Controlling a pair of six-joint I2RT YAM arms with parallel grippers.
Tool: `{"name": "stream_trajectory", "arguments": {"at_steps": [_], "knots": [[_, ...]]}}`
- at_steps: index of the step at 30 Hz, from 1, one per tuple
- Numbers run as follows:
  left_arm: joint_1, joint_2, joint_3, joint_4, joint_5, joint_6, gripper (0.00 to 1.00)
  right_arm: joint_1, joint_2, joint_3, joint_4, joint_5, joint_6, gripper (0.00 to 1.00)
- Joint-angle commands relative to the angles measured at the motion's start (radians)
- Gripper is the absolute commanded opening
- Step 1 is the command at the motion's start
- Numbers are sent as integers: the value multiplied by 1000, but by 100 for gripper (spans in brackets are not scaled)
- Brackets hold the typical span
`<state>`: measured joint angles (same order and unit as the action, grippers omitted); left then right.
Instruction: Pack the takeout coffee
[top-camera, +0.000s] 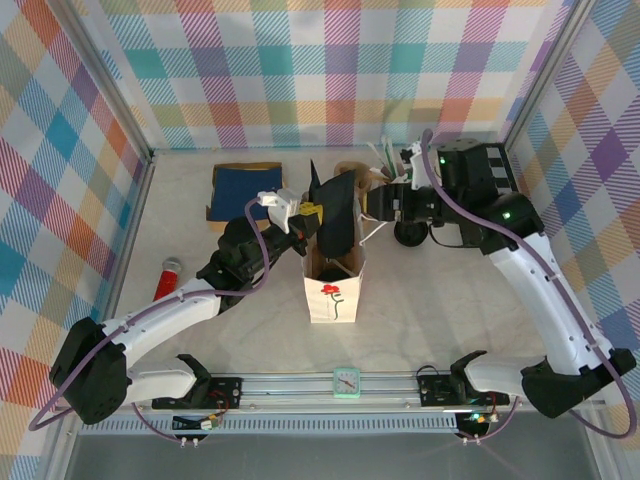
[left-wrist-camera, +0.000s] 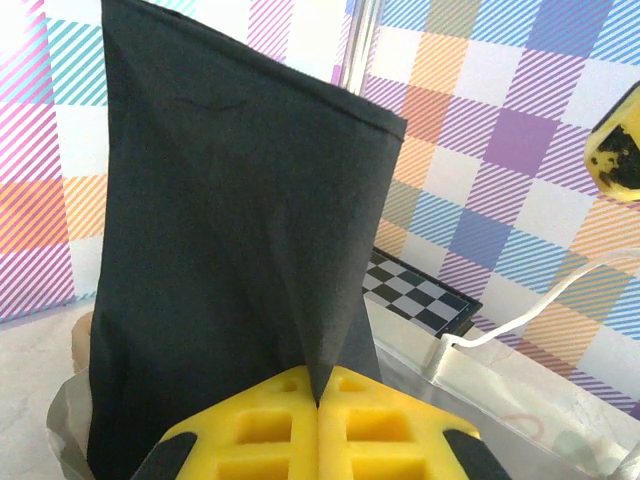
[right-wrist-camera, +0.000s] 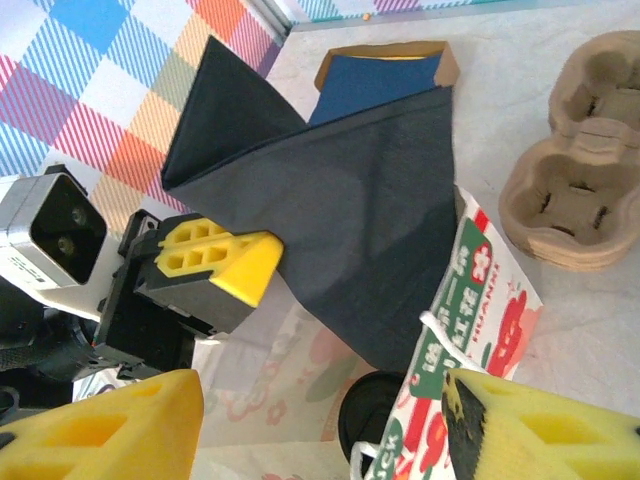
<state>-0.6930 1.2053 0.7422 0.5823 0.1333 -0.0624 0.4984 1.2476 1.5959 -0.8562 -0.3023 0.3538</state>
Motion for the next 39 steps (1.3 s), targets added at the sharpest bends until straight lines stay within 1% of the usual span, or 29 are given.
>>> {"name": "stream_trajectory", "arguments": {"at_steps": [1,5,8,11,39], "knots": [[-16,6,2,-11,15,4,2,34,28,57,-3,21,-25,65],[-17,6,1,-20,9,0,6,55,53,83,-1,34,-22,64],[-16,5,4,-31,9,-2,14,61,64,89,5,34,-17,64],[-16,5,9,-43,6,-2,17,68,70,93,4,35,-17,64],[-17,-21,26,-111,4,-2,25,74,67,74,5,46,-19,64]]}}
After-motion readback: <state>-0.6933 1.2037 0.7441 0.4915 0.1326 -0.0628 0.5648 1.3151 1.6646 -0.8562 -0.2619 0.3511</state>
